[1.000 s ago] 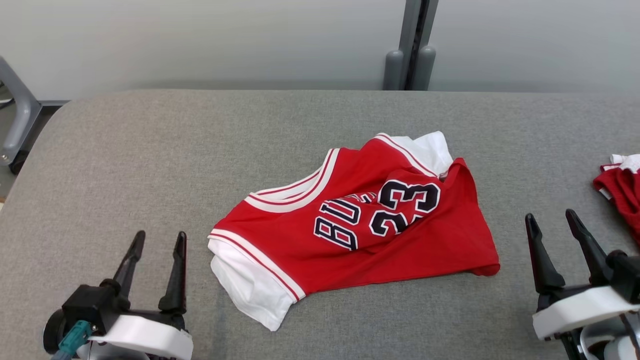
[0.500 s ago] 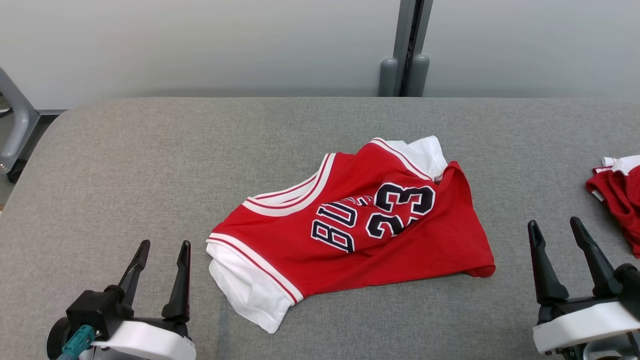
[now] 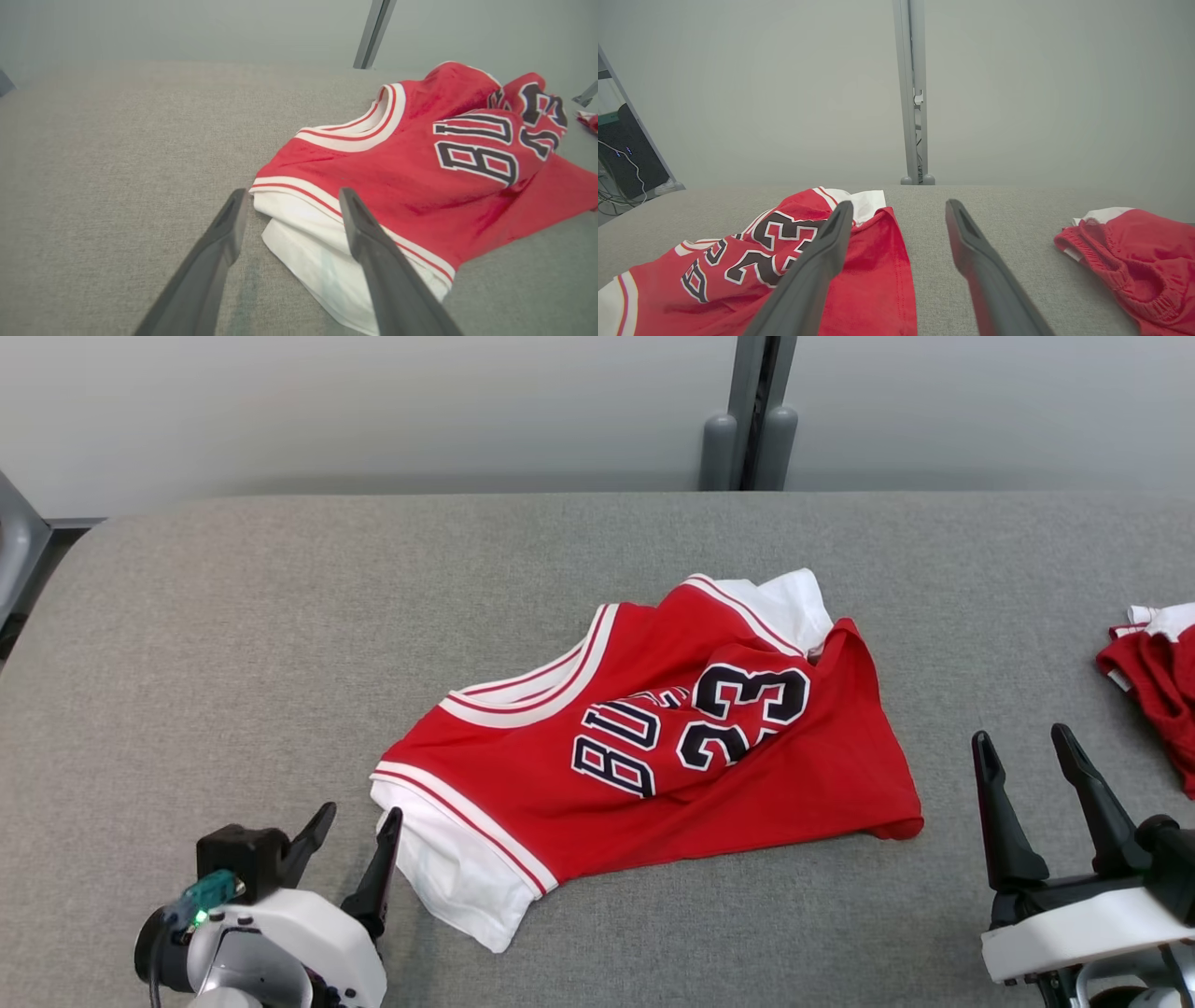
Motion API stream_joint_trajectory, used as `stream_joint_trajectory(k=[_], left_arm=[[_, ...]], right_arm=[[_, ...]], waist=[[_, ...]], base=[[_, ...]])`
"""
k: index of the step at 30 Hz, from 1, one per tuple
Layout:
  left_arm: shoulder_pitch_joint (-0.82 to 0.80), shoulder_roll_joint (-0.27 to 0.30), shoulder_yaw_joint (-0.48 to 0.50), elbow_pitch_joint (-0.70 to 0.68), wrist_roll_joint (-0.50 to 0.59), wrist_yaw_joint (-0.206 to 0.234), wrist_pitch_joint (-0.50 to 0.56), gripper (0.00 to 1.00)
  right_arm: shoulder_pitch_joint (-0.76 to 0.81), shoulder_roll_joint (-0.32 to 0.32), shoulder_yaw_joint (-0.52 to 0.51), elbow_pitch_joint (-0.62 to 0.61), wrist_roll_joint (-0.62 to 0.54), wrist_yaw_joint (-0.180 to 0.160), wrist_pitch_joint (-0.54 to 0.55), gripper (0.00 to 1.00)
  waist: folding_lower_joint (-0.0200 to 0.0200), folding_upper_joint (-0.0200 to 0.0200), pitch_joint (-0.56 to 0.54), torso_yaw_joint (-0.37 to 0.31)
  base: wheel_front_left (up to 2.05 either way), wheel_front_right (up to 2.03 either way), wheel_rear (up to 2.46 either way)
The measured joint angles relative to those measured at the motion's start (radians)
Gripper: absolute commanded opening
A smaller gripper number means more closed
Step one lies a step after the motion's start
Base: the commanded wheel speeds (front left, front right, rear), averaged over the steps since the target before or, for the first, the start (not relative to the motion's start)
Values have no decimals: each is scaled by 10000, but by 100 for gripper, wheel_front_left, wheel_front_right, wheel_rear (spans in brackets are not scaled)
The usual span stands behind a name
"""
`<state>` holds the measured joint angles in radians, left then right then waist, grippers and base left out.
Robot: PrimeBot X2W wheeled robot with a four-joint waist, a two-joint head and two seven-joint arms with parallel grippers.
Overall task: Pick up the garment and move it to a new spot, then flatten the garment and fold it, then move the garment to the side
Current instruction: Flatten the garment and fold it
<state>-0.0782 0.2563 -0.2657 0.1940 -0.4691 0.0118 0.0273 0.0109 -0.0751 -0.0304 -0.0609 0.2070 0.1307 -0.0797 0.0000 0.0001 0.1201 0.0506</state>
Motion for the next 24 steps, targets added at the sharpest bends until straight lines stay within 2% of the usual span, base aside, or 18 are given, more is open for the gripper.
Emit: stream_joint_trajectory(k=[11,21,22,23,24], left_arm=[[-1387,-119,-261,2773,-245,-376,750,100],[-1589,-186,-213,3522,-462,-504,525,100],[-1601,-196,-230,3526,-464,-516,523,78],[-1612,-203,-259,3530,-479,-562,525,42],[-1618,-205,-288,3540,-500,-566,523,18]], right_arm=[[-281,21,174,140,27,0,-192,100],[-289,44,104,389,128,0,-339,100],[-289,48,100,393,128,0,-341,100],[-289,56,94,399,127,0,-341,100],[-291,65,102,408,128,0,-341,100]], waist=[[0,0,650,-357],[0,0,743,-530],[0,0,755,-518],[0,0,765,-502],[0,0,771,-489]], base=[[0,0,0],[0,0,0],[0,0,0],[0,0,0],[0,0,0]])
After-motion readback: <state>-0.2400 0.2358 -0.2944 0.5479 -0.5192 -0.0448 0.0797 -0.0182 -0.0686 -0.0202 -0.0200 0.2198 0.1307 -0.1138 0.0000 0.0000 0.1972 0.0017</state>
